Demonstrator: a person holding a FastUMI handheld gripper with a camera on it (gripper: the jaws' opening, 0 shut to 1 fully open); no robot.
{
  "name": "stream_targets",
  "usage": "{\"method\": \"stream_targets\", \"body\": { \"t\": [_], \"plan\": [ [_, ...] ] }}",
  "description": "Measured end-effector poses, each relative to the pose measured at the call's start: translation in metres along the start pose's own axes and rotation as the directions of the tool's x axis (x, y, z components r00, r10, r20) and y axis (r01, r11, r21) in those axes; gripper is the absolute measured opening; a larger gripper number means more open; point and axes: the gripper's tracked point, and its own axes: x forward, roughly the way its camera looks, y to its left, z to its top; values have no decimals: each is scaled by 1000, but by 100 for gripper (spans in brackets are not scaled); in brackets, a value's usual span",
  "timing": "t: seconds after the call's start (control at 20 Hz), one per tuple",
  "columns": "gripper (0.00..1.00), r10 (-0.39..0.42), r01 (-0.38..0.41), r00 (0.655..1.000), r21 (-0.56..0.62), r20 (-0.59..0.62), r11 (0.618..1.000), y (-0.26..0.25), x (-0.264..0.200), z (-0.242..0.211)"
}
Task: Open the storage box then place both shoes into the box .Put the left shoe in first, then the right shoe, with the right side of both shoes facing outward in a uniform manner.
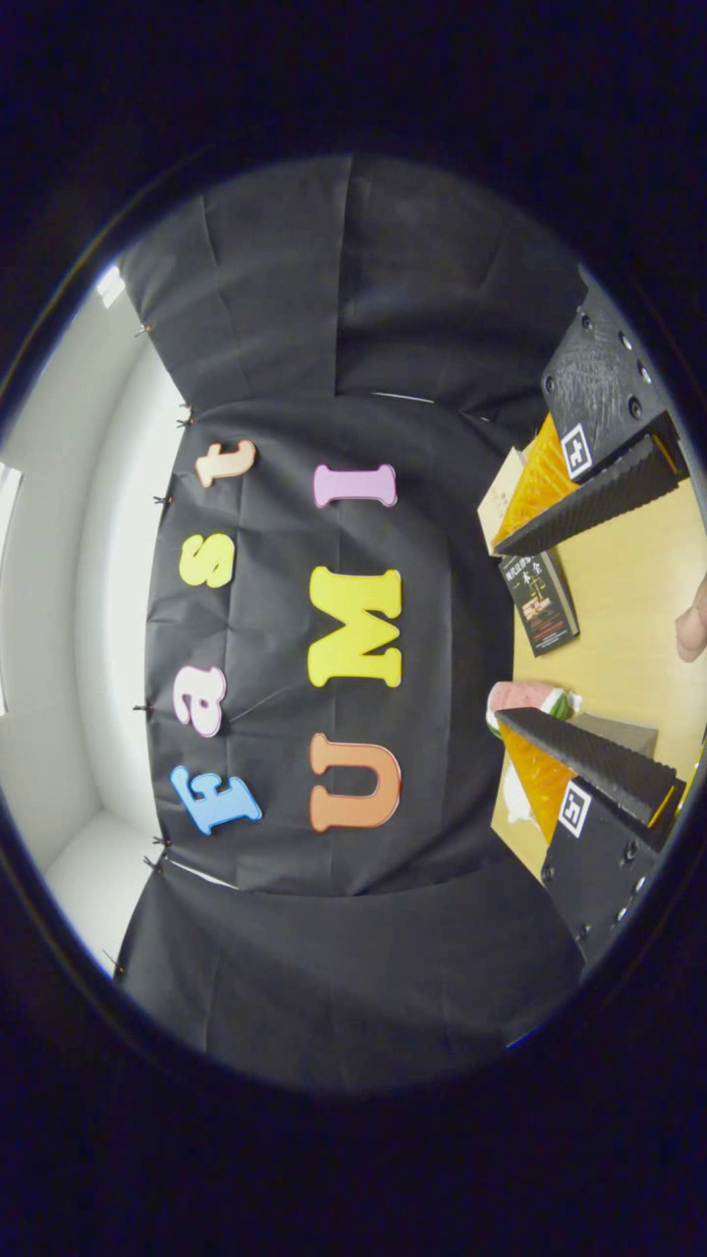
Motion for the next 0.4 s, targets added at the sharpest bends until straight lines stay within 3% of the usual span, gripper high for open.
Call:
{"method": "stream_targets", "body": {
  "t": [0.4],
  "plan": [
    [95,12,-12,1000,-24,2,1000,8,-3,-6]
  ]
}}
